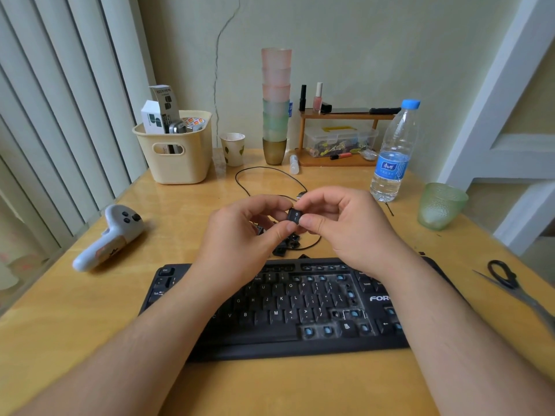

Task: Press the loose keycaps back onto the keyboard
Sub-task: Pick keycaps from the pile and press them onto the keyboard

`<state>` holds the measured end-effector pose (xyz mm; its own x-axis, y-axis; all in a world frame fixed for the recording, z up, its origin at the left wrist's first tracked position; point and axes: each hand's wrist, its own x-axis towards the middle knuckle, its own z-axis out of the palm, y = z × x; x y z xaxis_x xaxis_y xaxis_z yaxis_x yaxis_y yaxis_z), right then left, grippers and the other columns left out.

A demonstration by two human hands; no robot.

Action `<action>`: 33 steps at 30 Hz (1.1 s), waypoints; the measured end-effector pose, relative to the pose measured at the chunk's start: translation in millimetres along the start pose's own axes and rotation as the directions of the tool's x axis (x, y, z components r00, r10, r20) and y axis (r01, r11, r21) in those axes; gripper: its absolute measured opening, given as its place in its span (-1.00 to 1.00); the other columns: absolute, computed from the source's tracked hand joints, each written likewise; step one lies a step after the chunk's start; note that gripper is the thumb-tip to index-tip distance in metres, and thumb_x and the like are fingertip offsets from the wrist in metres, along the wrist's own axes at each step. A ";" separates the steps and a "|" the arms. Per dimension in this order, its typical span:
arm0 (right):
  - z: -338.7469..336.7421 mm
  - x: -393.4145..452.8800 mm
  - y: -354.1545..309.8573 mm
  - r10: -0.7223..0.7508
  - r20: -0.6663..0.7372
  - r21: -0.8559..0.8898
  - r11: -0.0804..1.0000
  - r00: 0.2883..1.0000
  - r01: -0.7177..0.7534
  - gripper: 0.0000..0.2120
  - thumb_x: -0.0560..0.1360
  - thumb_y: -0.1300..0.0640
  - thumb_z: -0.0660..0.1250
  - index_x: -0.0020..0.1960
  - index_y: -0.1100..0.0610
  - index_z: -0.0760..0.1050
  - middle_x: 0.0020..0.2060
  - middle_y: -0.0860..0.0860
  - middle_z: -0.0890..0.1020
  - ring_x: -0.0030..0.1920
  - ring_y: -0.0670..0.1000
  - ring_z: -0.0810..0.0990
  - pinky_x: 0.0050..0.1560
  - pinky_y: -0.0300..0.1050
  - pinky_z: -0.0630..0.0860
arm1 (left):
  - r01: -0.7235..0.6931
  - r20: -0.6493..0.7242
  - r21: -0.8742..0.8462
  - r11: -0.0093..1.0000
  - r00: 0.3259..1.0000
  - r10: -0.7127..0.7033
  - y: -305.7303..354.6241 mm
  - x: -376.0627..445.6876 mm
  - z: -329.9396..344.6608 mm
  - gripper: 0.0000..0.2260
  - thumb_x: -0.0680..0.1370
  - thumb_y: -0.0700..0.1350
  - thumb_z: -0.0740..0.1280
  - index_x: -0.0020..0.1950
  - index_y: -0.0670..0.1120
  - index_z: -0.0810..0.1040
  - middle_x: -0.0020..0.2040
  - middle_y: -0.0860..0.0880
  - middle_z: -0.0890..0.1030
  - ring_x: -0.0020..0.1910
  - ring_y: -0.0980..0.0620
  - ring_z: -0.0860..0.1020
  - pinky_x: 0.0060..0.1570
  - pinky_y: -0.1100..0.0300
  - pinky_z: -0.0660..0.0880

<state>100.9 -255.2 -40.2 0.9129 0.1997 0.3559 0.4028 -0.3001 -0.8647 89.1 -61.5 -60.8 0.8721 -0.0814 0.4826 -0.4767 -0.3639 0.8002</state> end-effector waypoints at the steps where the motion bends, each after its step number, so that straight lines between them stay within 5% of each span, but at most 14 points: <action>1: -0.4 0.2 0.8 -0.010 -0.008 -0.031 0.999 1.000 0.010 -0.73 0.51 0.33 0.49 -0.08 -0.07 0.68 -0.14 -0.01 0.75 -0.09 0.05 0.75 0.13 0.11 0.66 | 0.009 0.008 -0.005 1.000 1.000 -0.009 -0.4 0.1 -0.4 -0.77 0.51 -0.05 0.55 0.04 0.27 0.65 -0.09 0.22 0.70 -0.20 0.22 0.58 -0.13 0.26 0.54; 6: -0.3 -0.8 1.8 -0.057 -0.068 -0.137 0.989 0.996 0.047 -0.74 0.45 0.23 0.57 -0.10 -0.14 0.67 -0.16 -0.08 0.72 -0.09 0.03 0.69 0.09 0.15 0.63 | 0.100 0.131 -0.159 0.982 0.988 -0.079 0.6 0.5 0.6 -0.75 0.63 -0.19 0.40 0.18 0.15 0.69 0.01 0.14 0.74 0.06 0.14 0.68 0.18 0.16 0.60; 11: 0.4 -0.6 0.4 -0.072 -0.080 -0.148 0.987 0.994 0.060 -0.70 0.48 0.22 0.55 -0.05 -0.20 0.67 -0.14 -0.10 0.73 -0.10 0.06 0.71 0.06 0.19 0.65 | 0.133 0.109 -0.234 0.963 0.988 -0.110 1.6 0.7 1.5 -0.79 0.60 -0.19 0.45 0.13 0.12 0.67 0.00 0.02 0.73 0.00 0.07 0.68 0.04 0.23 0.59; 16: -3.5 -2.1 0.2 -0.093 -0.073 -0.179 0.981 0.993 0.079 -0.82 0.38 -0.09 0.60 -0.03 -0.23 0.71 -0.17 -0.08 0.75 -0.12 0.03 0.72 0.01 0.17 0.67 | 0.120 0.111 -0.224 0.967 0.989 -0.097 1.4 1.0 1.1 -0.82 0.55 -0.16 0.50 0.09 0.08 0.65 -0.07 0.03 0.72 -0.07 0.09 0.66 -0.04 0.19 0.58; 20: -7.3 -4.5 -3.1 -0.120 -0.062 -0.300 0.949 0.991 0.096 -0.79 0.44 0.05 0.60 -0.05 -0.25 0.70 -0.22 -0.12 0.73 -0.15 -0.07 0.68 0.01 0.07 0.65 | 0.126 0.130 -0.213 0.969 0.986 -0.100 0.5 0.8 0.4 -0.83 0.54 -0.15 0.51 0.08 0.05 0.65 -0.07 0.03 0.74 -0.04 0.09 0.69 -0.05 0.26 0.54; 28: -4.5 -7.8 -5.9 -0.089 0.051 -0.459 0.882 0.995 0.103 -0.92 0.49 -0.05 0.52 -0.01 -0.16 0.71 -0.24 -0.15 0.70 -0.19 -0.15 0.63 -0.07 -0.01 0.63 | 0.158 0.271 -0.158 0.975 0.956 -0.110 -5.9 5.6 -13.5 -0.87 0.62 -0.26 0.41 0.11 -0.07 0.64 -0.09 -0.01 0.75 -0.10 0.18 0.67 -0.07 0.33 0.54; 33: 0.8 -7.9 -9.3 -0.092 0.107 -0.538 0.832 0.990 0.135 -0.89 0.49 -0.09 0.48 -0.01 -0.12 0.71 -0.23 -0.13 0.69 -0.17 -0.12 0.64 -0.09 0.01 0.62 | 0.126 0.298 -0.043 0.991 0.948 -0.108 -11.4 7.4 -17.2 -0.83 0.64 -0.26 0.37 0.12 0.01 0.60 -0.06 0.04 0.74 -0.10 0.16 0.65 -0.01 0.14 0.62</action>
<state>89.9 -253.2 -35.2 0.8597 0.3250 0.3940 0.4941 -0.7247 -0.4803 99.0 -42.0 -60.2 0.9114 -0.3146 0.2654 -0.3674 -0.3312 0.8691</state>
